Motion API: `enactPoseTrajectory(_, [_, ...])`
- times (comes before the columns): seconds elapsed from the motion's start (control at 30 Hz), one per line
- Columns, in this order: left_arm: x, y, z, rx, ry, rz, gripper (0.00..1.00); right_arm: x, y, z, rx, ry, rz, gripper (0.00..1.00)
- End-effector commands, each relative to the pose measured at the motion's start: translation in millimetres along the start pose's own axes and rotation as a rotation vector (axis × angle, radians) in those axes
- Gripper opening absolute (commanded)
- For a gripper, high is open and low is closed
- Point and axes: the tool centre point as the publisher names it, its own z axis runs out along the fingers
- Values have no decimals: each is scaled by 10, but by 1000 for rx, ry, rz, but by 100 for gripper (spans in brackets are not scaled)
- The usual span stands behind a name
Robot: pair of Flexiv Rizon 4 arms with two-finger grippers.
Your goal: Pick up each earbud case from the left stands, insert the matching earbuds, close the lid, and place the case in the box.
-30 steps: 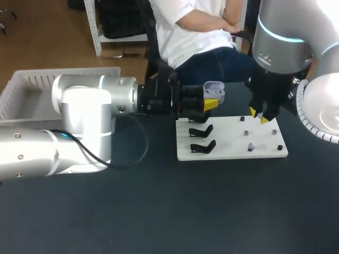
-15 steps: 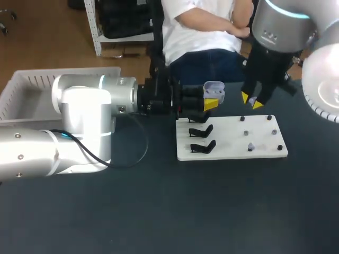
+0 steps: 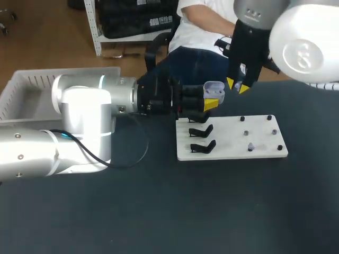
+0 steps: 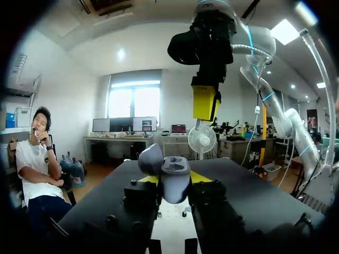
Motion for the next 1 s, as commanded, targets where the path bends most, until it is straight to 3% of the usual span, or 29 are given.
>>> enactPoseTrajectory(0.03, [8,-19,-1,-7,-4,4,0,-28,123,52,43,4,-17,0])
enactPoseTrajectory(0.53, [8,-19,-1,-7,-4,4,0,29,304,141,35,4,-65,0])
enactPoseTrajectory(1.0, [8,-19,-1,-7,-4,4,0,41,306,175,28,9,-30,0])
